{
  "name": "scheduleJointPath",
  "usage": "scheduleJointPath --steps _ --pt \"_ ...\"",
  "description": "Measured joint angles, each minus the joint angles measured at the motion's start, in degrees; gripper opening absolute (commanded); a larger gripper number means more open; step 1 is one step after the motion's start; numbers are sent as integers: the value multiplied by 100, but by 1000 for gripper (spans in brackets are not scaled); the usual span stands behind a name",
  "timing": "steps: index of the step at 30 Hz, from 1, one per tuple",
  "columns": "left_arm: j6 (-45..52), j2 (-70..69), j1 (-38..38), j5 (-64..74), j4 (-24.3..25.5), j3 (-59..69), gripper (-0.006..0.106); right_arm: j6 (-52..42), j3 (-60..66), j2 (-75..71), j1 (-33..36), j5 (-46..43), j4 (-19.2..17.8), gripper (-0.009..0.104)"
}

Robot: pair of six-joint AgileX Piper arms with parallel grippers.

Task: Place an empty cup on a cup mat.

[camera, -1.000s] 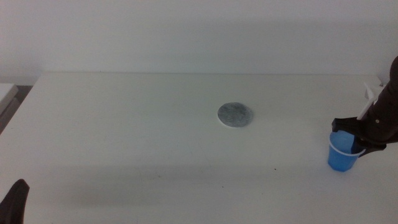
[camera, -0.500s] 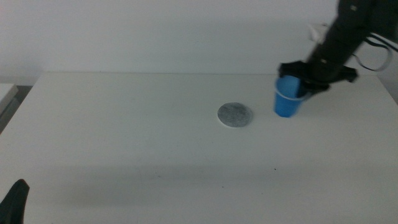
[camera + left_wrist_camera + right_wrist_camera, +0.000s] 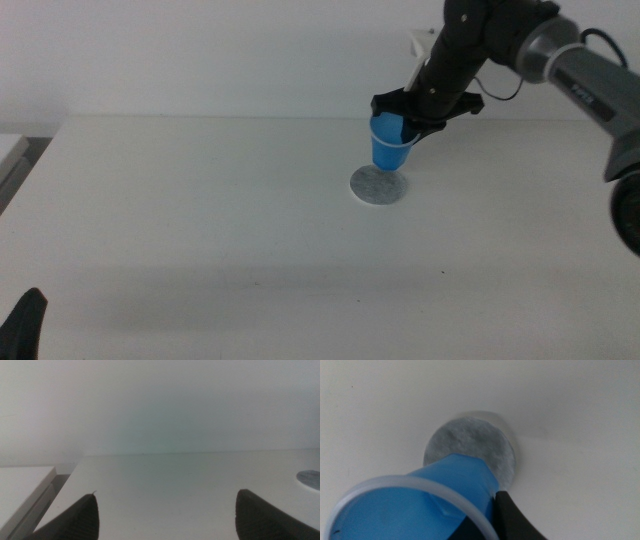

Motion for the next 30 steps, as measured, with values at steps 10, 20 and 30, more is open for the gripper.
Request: scheduleJointPath --steps 10,20,30 --pt "0 0 0 0 0 0 94 0 -238 512 10 0 1 -2" --pt "0 0 0 0 0 0 94 -41 -242 705 10 -20 80 -2" --pt "0 0 0 0 0 0 94 -128 -242 780 10 -74 103 13"
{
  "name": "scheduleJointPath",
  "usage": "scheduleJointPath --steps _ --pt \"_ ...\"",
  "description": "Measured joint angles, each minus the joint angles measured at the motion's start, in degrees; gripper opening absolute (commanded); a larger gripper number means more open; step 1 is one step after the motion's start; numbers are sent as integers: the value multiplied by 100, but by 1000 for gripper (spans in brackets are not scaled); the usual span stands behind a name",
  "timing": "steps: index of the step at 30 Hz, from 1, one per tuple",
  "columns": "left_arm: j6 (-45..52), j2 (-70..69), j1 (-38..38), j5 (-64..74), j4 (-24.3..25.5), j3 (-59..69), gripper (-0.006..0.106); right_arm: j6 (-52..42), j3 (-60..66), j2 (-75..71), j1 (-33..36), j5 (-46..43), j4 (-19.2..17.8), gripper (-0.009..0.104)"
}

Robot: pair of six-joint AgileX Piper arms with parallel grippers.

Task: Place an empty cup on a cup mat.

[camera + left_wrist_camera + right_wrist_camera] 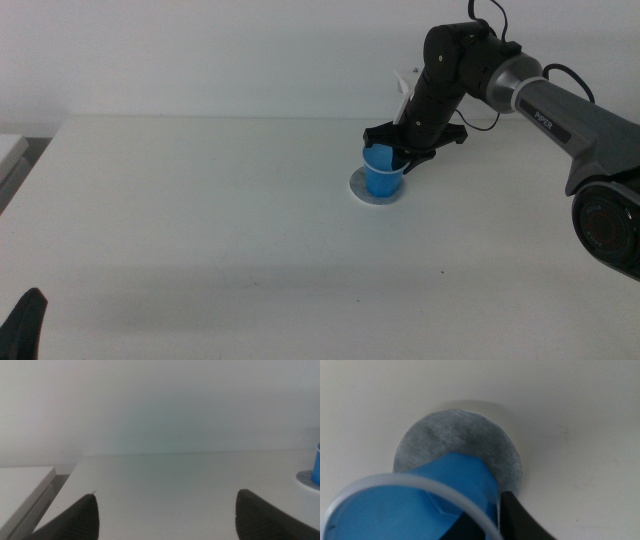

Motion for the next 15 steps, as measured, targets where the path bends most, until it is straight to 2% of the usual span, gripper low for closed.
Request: scheduleJointPath --steps 6,15 --pt "0 0 0 0 0 0 94 0 0 13 0 -4 32 22" --pt "0 0 0 0 0 0 94 -131 0 -63 0 -40 163 48"
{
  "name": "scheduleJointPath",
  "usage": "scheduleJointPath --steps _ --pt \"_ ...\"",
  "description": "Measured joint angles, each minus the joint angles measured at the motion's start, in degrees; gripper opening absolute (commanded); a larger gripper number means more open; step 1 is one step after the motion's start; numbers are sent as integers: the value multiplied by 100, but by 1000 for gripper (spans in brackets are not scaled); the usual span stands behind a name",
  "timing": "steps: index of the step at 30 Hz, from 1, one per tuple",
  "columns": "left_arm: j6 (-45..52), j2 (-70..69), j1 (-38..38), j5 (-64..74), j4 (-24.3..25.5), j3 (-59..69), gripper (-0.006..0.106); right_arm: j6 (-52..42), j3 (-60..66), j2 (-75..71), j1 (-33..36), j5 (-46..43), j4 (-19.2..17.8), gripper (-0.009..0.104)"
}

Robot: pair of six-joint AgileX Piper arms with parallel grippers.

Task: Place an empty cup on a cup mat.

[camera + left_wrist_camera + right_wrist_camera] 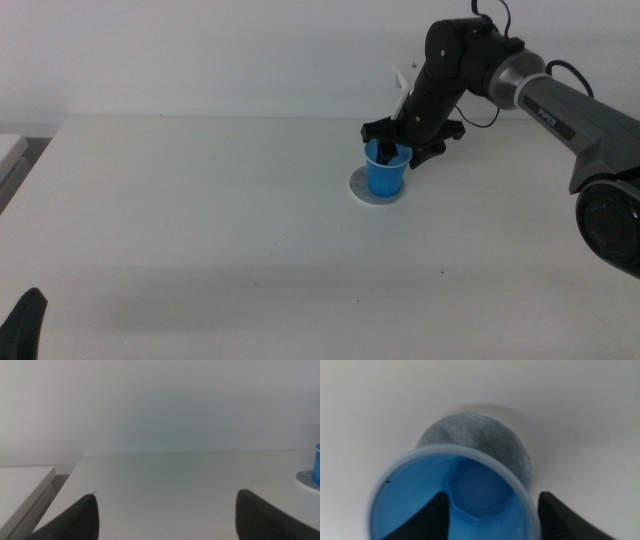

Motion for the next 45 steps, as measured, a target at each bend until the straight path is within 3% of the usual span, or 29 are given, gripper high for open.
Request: scheduleJointPath --steps 19,21,24,34,41,45 --pt "0 0 0 0 0 0 94 -209 0 -1431 -92 42 -129 62" --pt "0 0 0 0 0 0 94 -226 0 -1728 -182 68 -129 69" --pt "0 0 0 0 0 0 94 -301 0 -2283 -348 79 -129 93" --pt "0 0 0 0 0 0 94 -508 207 -3907 -763 90 -367 93" --pt "0 0 0 0 0 0 94 -586 1665 -5401 -763 103 -1028 93" --pt "0 0 0 0 0 0 94 -523 2762 -6306 -763 128 -1135 93"
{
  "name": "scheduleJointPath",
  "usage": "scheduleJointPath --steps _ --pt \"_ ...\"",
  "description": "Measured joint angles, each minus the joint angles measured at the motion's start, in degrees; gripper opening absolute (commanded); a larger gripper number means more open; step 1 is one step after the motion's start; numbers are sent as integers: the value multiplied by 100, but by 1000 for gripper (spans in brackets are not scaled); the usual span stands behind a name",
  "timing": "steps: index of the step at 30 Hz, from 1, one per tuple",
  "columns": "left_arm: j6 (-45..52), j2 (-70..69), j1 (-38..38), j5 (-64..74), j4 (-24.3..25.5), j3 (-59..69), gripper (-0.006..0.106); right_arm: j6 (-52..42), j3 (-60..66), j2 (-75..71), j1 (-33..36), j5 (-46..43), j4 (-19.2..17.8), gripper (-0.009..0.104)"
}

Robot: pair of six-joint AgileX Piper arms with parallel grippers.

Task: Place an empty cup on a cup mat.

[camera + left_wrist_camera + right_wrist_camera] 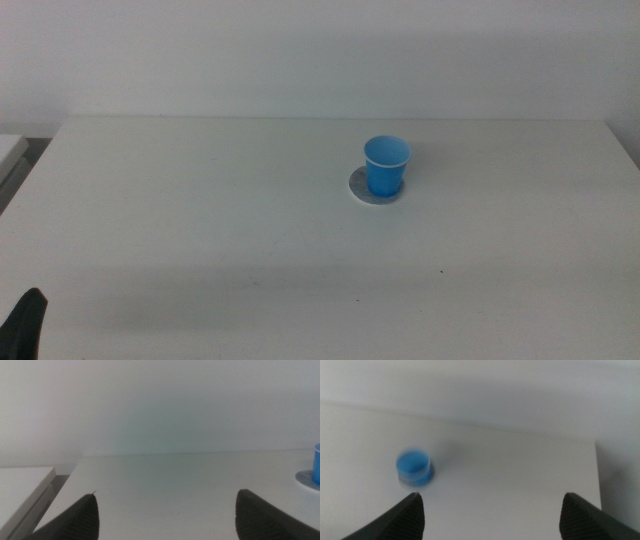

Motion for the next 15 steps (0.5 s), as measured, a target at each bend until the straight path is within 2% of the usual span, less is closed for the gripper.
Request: scheduleJointPath --steps 7,15 --pt "0 0 0 0 0 0 94 283 2174 -1408 0 -104 -37 93" --pt "0 0 0 0 0 0 94 577 3925 -2897 -11 -883 13 93"
